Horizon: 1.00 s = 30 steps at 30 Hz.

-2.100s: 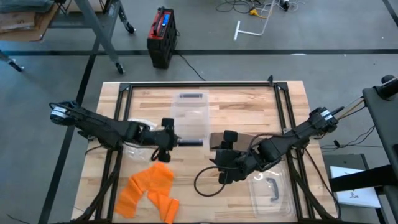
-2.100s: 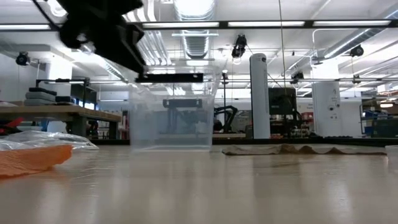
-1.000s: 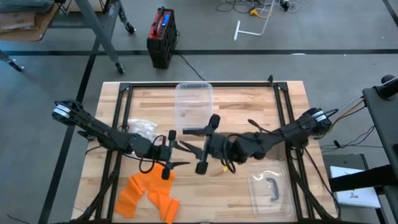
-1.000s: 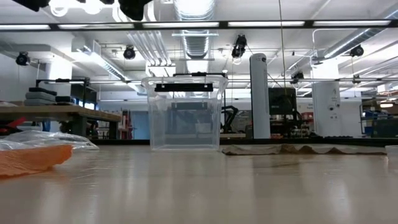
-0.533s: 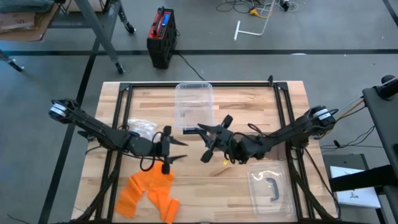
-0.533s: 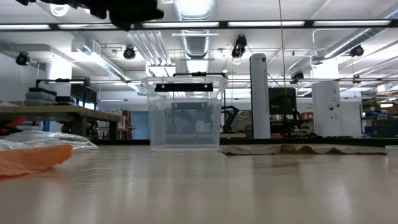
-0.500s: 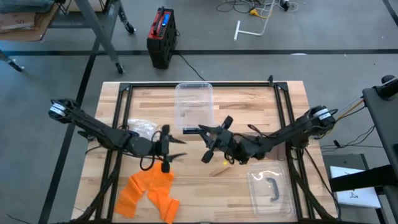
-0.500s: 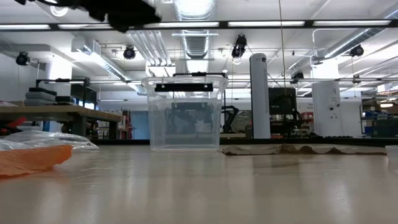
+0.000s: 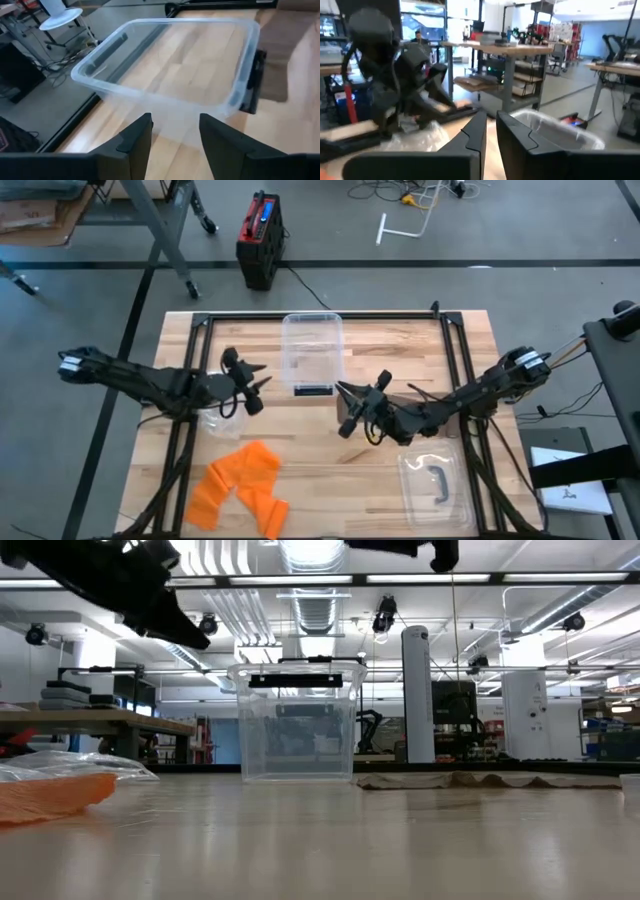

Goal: Roll bandage
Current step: Move the transparent bin to the upper right corner of the table

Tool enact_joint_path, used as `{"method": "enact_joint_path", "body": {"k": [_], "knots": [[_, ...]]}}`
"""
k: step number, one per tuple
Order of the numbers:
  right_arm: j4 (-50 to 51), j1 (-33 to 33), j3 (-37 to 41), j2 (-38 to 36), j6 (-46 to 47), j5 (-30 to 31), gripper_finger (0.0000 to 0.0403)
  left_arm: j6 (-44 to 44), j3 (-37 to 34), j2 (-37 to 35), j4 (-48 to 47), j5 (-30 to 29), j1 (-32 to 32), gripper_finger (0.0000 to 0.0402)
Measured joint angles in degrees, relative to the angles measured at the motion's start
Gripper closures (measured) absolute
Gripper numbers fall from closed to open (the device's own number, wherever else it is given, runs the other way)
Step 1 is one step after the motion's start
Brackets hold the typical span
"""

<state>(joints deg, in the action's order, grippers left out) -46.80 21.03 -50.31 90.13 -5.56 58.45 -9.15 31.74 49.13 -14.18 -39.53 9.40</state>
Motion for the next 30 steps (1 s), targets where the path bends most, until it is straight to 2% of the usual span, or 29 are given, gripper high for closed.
{"method": "enact_joint_path", "body": {"k": [5,10,18,22,27,30], "knots": [[-4.2,-3.5,5.6,3.5,5.8,0.2,0.0398,2.9,-3.2,-0.5,4.5,0.4,-0.9,0.0265],[-12.9,-7.7,8.6,7.2,6.0,0.2,0.0399,5.4,-5.3,-1.0,7.4,1.3,-1.6,0.0269],[-13.6,-14.1,10.5,10.5,9.0,2.1,0.0402,9.7,-5.1,-1.4,7.5,1.3,-3.6,0.0272],[-13.5,-14.5,10.3,7.6,8.8,1.7,0.0402,11.8,-4.3,-1.3,7.9,1.8,-4.2,0.0279],[-14.0,-15.5,10.2,4.6,-0.1,1.6,0.0403,13.3,-3.3,-1.4,8.4,5.7,-5.0,0.0288],[-15.5,-16.1,10.3,3.8,0.2,1.2,0.0403,13.8,-3.3,-1.4,9.0,6.1,-5.2,0.0292]]}}
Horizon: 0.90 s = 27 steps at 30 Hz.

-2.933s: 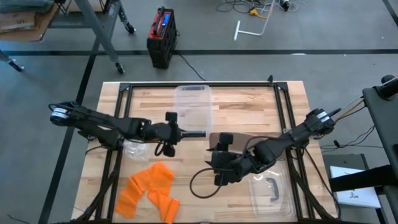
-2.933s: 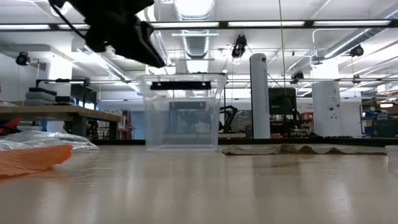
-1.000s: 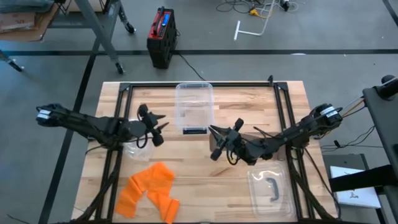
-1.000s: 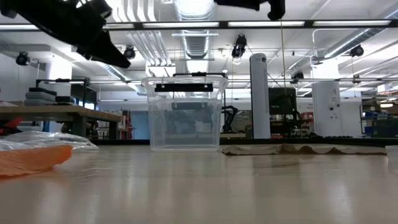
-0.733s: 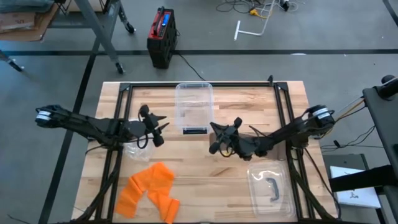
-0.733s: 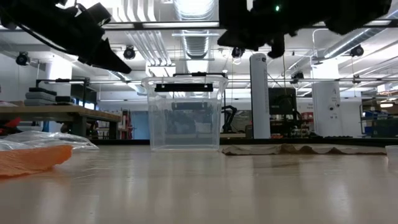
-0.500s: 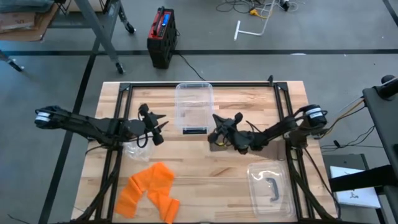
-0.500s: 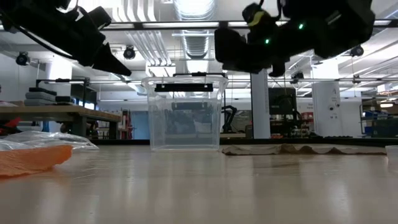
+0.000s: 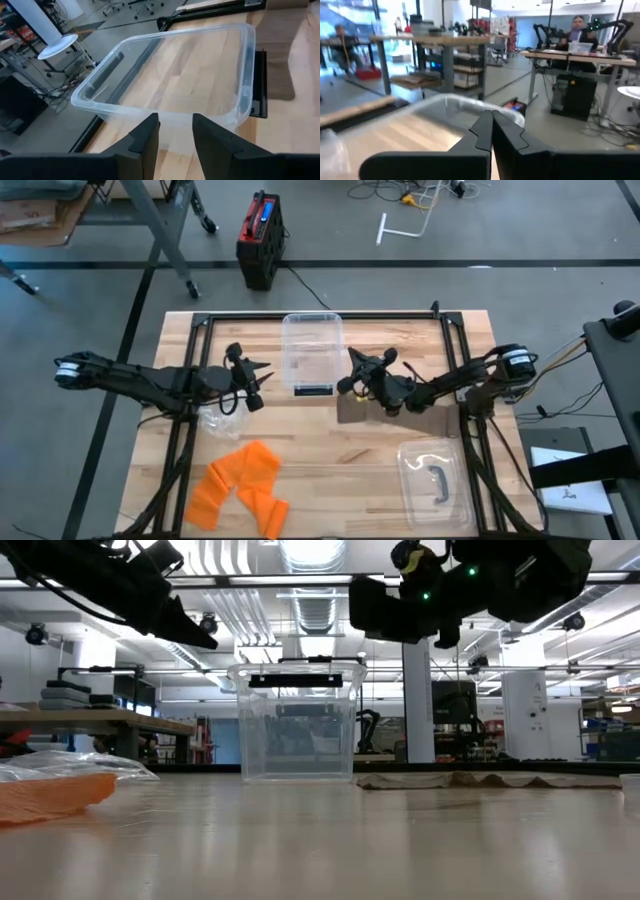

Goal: Roll bandage
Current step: Move the transparent bin to the upper right corner of the table

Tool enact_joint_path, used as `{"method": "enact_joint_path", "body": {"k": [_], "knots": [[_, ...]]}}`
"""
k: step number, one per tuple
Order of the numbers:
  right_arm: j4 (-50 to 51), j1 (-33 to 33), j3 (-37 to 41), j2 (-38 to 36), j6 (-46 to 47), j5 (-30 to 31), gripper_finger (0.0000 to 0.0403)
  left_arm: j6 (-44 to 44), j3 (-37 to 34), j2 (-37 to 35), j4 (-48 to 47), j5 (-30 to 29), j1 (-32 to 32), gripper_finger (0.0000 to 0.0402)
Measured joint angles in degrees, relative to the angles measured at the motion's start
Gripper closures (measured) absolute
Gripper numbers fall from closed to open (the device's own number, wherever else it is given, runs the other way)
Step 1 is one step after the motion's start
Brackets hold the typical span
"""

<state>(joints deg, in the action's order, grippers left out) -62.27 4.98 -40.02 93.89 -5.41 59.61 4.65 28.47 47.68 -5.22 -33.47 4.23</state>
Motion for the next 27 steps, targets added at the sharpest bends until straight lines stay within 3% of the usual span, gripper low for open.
{"method": "enact_joint_path", "body": {"k": [4,7,17,21,27], "knots": [[0.4,0.7,-0.2,-4.0,-0.4,-1.1,0.0403,1.3,0.0,0.2,0.8,0.0,0.0,0.0295],[5.4,0.5,0.0,-4.0,1.0,-1.1,0.0403,1.3,0.0,0.2,0.8,0.1,0.0,0.0294],[5.2,0.1,0.0,-4.3,-1.2,-1.4,0.04,2.0,0.0,0.2,0.6,0.1,0.0,0.0281],[8.4,-0.4,0.0,-3.0,4.8,-1.1,0.04,2.0,-0.1,0.2,0.6,0.3,0.0,0.0284],[8.8,0.4,-0.1,-2.8,5.6,-1.5,0.0402,2.0,-1.3,1.5,0.7,4.7,-0.7,0.0298]]}}
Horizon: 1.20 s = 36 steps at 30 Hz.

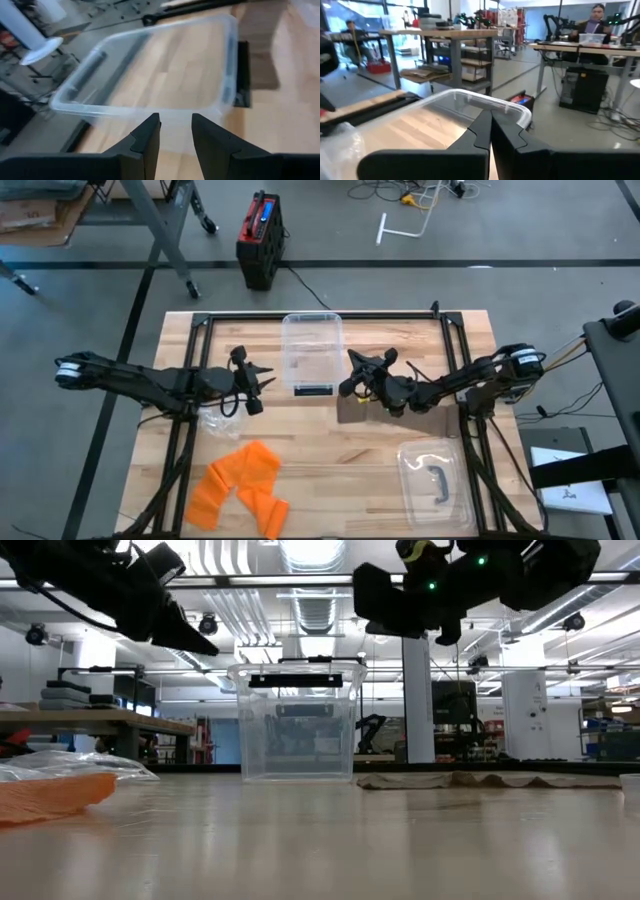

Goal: Roll bandage
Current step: Move the transparent bin to the upper right corner of the table

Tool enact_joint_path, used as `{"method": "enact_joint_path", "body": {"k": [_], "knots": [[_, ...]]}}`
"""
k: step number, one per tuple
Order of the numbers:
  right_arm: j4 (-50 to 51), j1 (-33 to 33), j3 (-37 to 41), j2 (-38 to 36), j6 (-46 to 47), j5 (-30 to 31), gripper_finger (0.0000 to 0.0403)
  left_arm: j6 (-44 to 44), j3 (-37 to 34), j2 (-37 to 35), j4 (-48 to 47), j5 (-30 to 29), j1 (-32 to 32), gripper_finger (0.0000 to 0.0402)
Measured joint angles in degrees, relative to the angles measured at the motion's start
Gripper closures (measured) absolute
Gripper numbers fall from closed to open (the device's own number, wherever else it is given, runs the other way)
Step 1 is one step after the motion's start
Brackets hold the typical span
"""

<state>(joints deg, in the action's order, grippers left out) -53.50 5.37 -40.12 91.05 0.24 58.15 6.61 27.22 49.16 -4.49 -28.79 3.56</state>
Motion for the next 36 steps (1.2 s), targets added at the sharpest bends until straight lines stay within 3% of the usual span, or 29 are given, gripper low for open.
{"method": "enact_joint_path", "body": {"k": [5,11,14,21,25,29,36], "knots": [[0.6,0.2,0.0,0.0,-0.6,-1.6,0.04,1.0,-0.4,0.7,-0.9,0.9,-4.8,0.03],[0.7,2.3,-0.6,-2.9,-5.0,-1.6,0.04,0.8,-0.4,3.1,-0.5,19.5,-19.1,0.0293],[0.5,3.7,-1.4,-6.0,-9.5,-1.8,0.04,0.7,-0.5,7.3,2.2,23.6,-24.0,0.0292],[2.4,4.6,-2.8,-11.2,-7.3,-1.6,0.0399,1.5,1.1,18.3,15.5,27.1,-25.3,0.0292],[5.5,5.1,-3.7,-17.2,-13.5,-1.6,0.0401,1.5,5.1,23.5,17.5,28.4,-25.3,0.0292],[19.4,5.5,-4.3,-24.5,-14.3,-1.6,0.04,2.0,9.6,30.1,19.3,29.9,-25.3,0.0292],[59.5,3.5,-9.3,-33.8,6.2,-6.4,0.0389,1.9,21.3,45.9,29.5,34.4,-24.7,0.0292]]}}
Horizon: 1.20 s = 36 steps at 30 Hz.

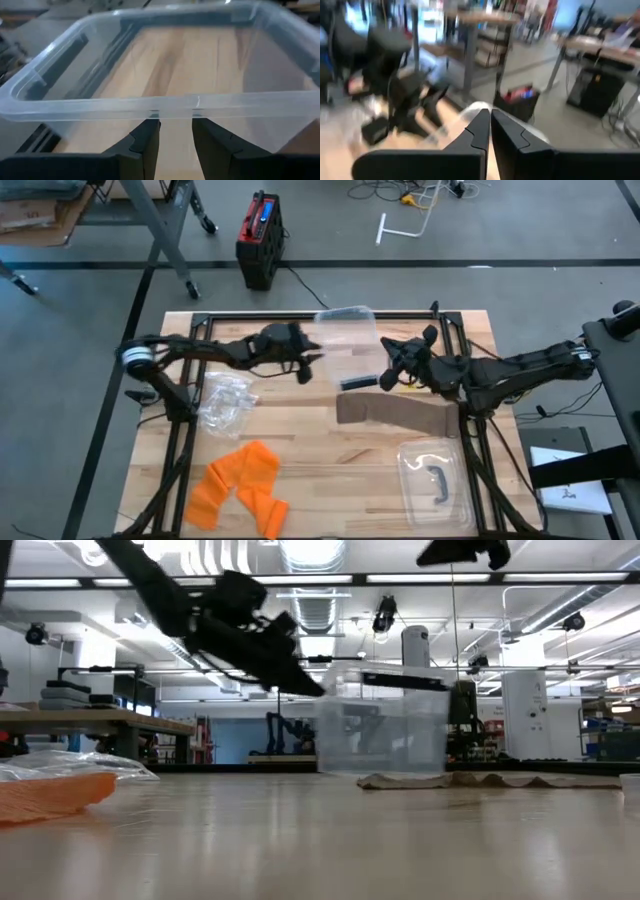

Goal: Roll bandage
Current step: Move the transparent bin to the upper right corner of the table

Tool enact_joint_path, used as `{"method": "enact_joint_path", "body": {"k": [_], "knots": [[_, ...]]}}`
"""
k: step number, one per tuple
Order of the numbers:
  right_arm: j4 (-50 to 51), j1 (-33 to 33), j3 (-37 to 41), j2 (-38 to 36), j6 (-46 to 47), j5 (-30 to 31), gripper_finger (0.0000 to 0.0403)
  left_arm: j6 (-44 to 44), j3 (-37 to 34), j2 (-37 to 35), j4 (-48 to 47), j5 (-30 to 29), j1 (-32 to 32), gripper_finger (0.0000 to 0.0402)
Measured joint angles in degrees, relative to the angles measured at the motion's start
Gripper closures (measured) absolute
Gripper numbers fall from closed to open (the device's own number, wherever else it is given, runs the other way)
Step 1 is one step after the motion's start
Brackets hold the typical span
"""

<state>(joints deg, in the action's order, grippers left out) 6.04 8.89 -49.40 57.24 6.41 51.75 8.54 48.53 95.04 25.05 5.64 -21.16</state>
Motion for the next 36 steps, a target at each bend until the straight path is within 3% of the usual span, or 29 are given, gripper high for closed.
{"method": "enact_joint_path", "body": {"k": [4,7,10,14,19,26,30,36], "knots": [[15.1,-0.9,-3.9,0.2,7.5,-5.5,0.0389,0.0,10.6,8.0,0.4,4.2,1.3,0.0292],[22.0,-1.5,-7.1,2.2,11.3,-8.3,0.039,1.3,17.6,11.3,-5.5,7.4,2.0,0.0292],[26.6,-1.6,-9.6,4.6,14.2,-9.4,0.039,4.6,22.2,11.9,-14.9,7.5,2.2,0.0292],[29.3,-2.6,-12.0,8.3,15.1,-16.1,0.039,6.0,23.3,8.8,-27.0,8.0,1.7,0.0292],[29.2,-2.6,-14.5,14.6,11.4,-23.9,0.039,2.8,13.3,-2.0,-27.4,15.1,2.2,0.0292],[31.9,-4.1,-18.6,24.3,8.6,-25.4,0.0401,-8.2,-5.3,-16.8,-6.5,15.4,6.2,0.0292],[36.9,-6.9,-19.6,28.9,8.5,-29.8,0.0401,-9.7,-11.5,-21.9,-0.3,15.0,9.1,0.0292],[46.1,-11.9,-20.8,31.6,10.5,-29.7,0.0402,-9.2,-17.2,-25.1,6.6,14.5,14.9,0.0292]]}}
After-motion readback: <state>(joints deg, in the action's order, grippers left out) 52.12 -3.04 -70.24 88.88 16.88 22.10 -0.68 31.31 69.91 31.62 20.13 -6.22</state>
